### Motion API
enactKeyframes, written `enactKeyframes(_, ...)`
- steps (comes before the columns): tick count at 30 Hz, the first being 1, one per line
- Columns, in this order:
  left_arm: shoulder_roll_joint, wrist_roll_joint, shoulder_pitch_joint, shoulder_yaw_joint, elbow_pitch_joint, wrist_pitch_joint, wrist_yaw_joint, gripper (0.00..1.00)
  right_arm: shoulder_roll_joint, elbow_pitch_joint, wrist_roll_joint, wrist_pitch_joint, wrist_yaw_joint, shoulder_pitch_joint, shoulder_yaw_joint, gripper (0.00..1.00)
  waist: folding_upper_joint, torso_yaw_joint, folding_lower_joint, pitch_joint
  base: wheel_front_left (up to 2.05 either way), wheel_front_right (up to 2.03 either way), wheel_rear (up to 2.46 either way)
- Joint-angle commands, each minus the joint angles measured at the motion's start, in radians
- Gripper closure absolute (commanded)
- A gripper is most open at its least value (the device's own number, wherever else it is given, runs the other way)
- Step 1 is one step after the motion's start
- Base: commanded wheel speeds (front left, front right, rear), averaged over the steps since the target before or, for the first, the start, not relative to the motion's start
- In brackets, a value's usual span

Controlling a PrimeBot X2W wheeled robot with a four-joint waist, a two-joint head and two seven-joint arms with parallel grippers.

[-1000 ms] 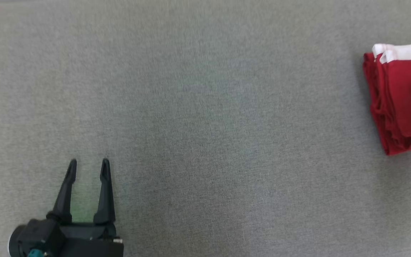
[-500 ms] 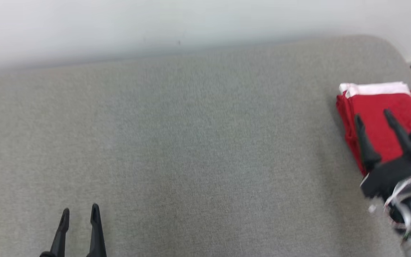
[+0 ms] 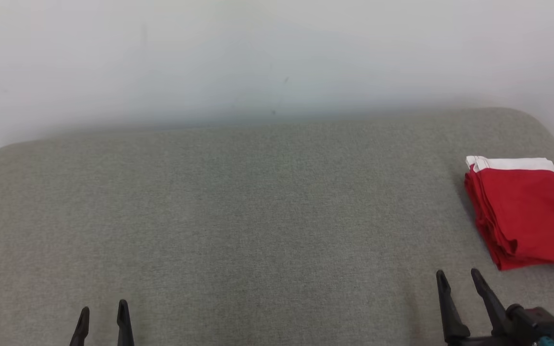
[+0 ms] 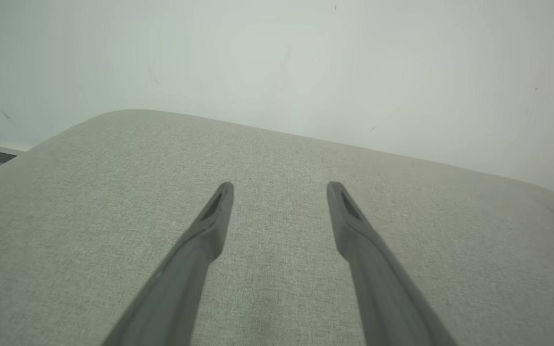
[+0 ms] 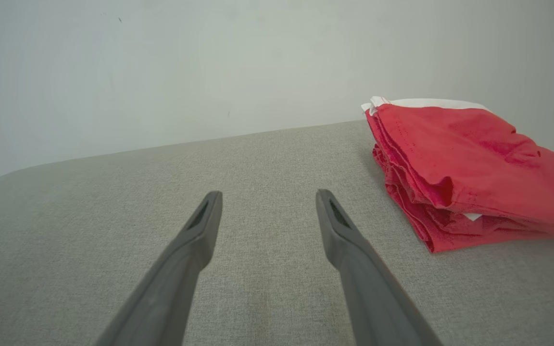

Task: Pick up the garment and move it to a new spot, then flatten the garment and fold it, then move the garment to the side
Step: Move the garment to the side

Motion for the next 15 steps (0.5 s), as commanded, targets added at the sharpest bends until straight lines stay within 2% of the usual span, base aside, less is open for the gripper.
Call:
enactKeyframes(1, -0.001, 0.007, 0.015, 0.003, 0.006, -0.003, -0.007, 0.0, 0.007, 0.004, -0.012, -0.007, 0.0, 0.015, -0.004, 0.0, 0.0002, 0.025, 0.0003, -0.025, 0.0, 0.0, 0.0)
enactKeyframes(8, -0.001, 0.005, 0.039, 0.007, 0.032, -0.003, -0.011, 0.0, 0.038, 0.008, -0.031, -0.022, 0.0, 0.058, 0.004, 0.0, 0.0002, 0.046, 0.0003, -0.05, 0.0, 0.0, 0.0)
enactKeyframes(15, -0.001, -0.003, 0.067, 0.014, 0.036, -0.003, -0.015, 0.0, 0.029, 0.013, -0.043, -0.015, 0.0, 0.057, 0.018, 0.0, 0.0002, 0.05, 0.0003, -0.058, 0.0, 0.0, 0.0)
